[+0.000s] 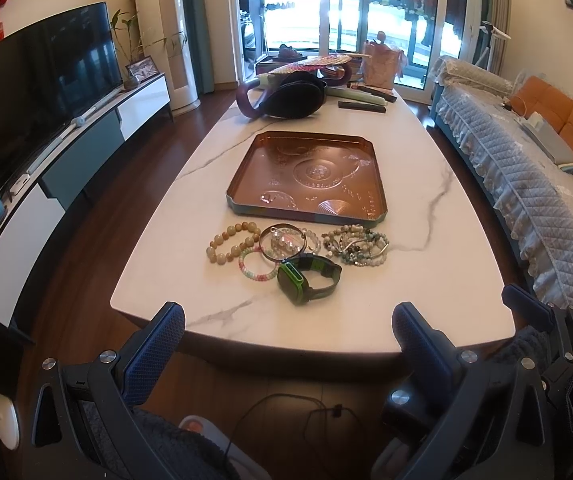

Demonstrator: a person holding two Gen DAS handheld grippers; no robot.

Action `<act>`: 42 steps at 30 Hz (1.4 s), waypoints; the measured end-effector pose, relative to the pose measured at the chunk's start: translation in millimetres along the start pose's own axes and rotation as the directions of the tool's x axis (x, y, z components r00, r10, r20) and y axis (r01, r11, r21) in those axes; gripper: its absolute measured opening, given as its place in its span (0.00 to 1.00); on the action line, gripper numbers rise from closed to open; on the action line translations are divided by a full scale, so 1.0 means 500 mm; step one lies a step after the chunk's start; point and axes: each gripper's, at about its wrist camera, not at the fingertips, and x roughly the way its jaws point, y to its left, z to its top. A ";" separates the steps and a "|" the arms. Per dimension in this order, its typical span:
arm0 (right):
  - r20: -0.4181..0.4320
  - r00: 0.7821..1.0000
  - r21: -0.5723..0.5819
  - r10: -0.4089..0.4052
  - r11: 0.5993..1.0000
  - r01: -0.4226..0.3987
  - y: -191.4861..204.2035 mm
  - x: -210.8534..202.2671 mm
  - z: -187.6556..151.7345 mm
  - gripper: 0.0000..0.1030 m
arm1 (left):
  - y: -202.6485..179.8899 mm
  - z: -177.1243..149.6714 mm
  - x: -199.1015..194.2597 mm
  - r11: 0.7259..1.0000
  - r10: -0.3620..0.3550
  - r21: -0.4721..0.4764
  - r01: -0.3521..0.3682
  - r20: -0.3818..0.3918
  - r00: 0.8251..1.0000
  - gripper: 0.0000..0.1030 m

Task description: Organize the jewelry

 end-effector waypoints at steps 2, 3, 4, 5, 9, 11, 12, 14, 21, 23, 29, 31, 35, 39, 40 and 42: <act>-0.001 1.000 0.000 0.001 1.000 -0.001 -0.001 0.001 0.000 1.00 | 0.000 -0.001 0.001 1.000 0.000 0.000 0.000 0.002 1.000 1.00; 0.000 1.000 0.000 0.001 1.000 -0.001 0.000 0.004 -0.003 1.00 | 0.000 -0.003 0.002 1.000 0.001 0.000 -0.001 0.002 1.000 1.00; 0.000 1.000 0.000 0.001 1.000 -0.001 0.000 0.005 -0.003 1.00 | 0.001 -0.001 0.002 1.000 0.000 0.000 0.000 0.001 1.000 1.00; -0.002 1.000 0.001 0.001 1.000 -0.001 0.000 0.005 -0.002 1.00 | 0.001 0.000 0.001 1.000 0.000 0.000 0.000 0.000 1.000 1.00; -0.005 1.000 0.001 0.001 1.000 -0.001 0.000 0.007 -0.003 1.00 | 0.000 -0.002 0.004 1.000 0.000 -0.001 0.000 -0.003 1.000 1.00; -0.005 1.000 0.000 0.001 1.000 -0.001 0.000 0.007 -0.004 1.00 | 0.004 -0.018 0.020 1.000 0.000 -0.002 0.000 -0.007 1.000 1.00; -0.007 1.000 0.000 0.001 1.000 -0.001 0.000 0.011 -0.006 1.00 | 0.005 -0.023 0.027 1.000 0.000 -0.002 0.000 -0.009 1.000 1.00; -0.008 1.000 0.001 0.002 1.000 -0.002 -0.001 0.009 -0.004 1.00 | 0.006 -0.023 0.030 1.000 0.000 -0.002 0.000 -0.011 1.000 1.00; -0.027 1.000 -0.001 0.012 1.000 -0.012 -0.004 0.030 -0.015 1.00 | 0.007 -0.028 0.045 1.000 0.006 -0.003 -0.006 -0.031 1.000 1.00; -0.033 0.999 0.000 0.016 1.000 -0.016 -0.006 0.036 -0.014 1.00 | 0.006 -0.022 0.049 1.000 0.005 -0.003 -0.005 -0.035 0.999 1.00; -0.032 0.999 -0.015 0.037 0.999 -0.038 -0.008 0.063 -0.012 1.00 | 0.010 -0.020 0.082 1.000 -0.017 0.004 0.017 -0.054 0.998 1.00; -0.028 0.998 -0.027 0.052 0.998 -0.053 -0.008 0.078 -0.013 1.00 | 0.018 -0.023 0.103 0.999 -0.034 -0.010 0.033 -0.066 0.997 1.00; -0.014 0.997 -0.079 0.071 0.994 -0.072 -0.008 0.122 -0.018 0.99 | 0.030 -0.028 0.156 0.999 -0.031 -0.013 0.030 -0.082 0.996 1.00; -0.075 0.988 -0.118 0.136 0.982 -0.144 -0.024 0.178 -0.019 0.96 | 0.045 -0.031 0.205 1.000 0.005 -0.016 -0.007 -0.101 0.995 1.00; -0.110 0.976 -0.088 0.190 0.976 -0.200 -0.036 0.193 -0.018 0.95 | 0.053 -0.032 0.216 0.999 -0.020 -0.032 0.017 -0.099 0.995 1.00; -0.154 0.957 -0.013 0.245 0.968 -0.250 -0.064 0.219 -0.019 0.95 | 0.073 -0.031 0.237 0.994 -0.088 -0.072 0.081 -0.104 0.991 1.00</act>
